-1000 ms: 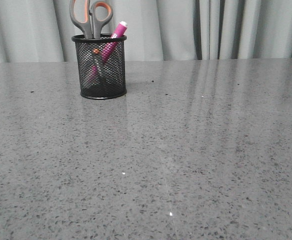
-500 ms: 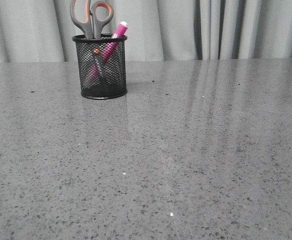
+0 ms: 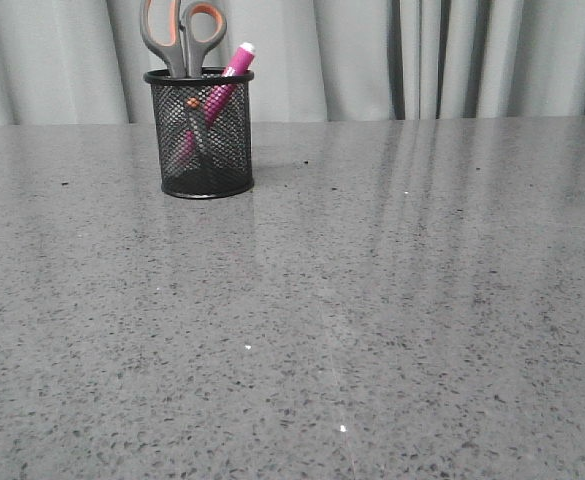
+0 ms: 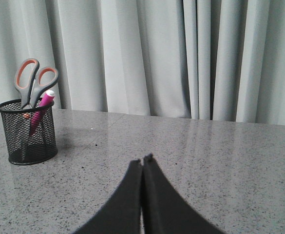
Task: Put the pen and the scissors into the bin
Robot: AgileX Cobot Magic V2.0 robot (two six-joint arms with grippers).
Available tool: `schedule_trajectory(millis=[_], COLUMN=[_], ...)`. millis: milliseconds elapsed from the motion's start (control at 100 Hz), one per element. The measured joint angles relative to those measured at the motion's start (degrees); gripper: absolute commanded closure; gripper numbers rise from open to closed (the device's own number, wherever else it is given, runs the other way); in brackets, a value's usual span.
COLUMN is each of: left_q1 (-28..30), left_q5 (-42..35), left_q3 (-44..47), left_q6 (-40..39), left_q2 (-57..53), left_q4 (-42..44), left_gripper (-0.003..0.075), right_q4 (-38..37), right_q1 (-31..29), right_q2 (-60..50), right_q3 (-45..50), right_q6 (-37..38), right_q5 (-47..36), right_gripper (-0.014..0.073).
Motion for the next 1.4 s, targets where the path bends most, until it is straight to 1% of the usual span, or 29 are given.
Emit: schedule_trajectory(millis=[630,720,820,940,1030,1080,1220,1400], left_q1=[0.0,0.0,0.0,0.0,0.0,0.0,0.0,0.0], left_q5=[-0.09,-0.09,-0.12,-0.21,-0.21,-0.21,-0.21,-0.34], left_q3=[0.0,0.0,0.0,0.0,0.0,0.0,0.0,0.0], left_q6=[-0.12,-0.12,-0.12,-0.15,-0.15,-0.15,-0.15,-0.15], left_q2=[0.0,0.0,0.0,0.0,0.0,0.0,0.0,0.0], left_q4=[-0.03,-0.03,-0.03,-0.03,-0.03,-0.03,-0.03,-0.03], left_gripper=[0.0739,0.0739,0.0739,0.0739,0.0739,0.0739,0.0739,0.0739], right_q4=[0.13,0.13,-0.46,-3.58,-6.88,-8.63,-12.25,-13.58], right_q1=[-0.12,-0.99,-4.07,-10.31,-14.37,-16.38,-17.85,-17.61], right_q2=[-0.51,-2.35,-5.31,-10.08,-14.35,-16.78,-22.51,-23.09], right_q3=[0.31,0.31,0.33,0.44,1.28,2.12,2.13,2.13], right_q6=[0.0,0.0,0.0,0.0,0.42,1.98,5.99,7.01], right_q5=[0.54,3.89,9.91,17.62,20.18,21.4,28.3,30.95], right_gripper=[0.0665,0.0665,0.0665,0.0665,0.0665,0.0665,0.0665,0.0665])
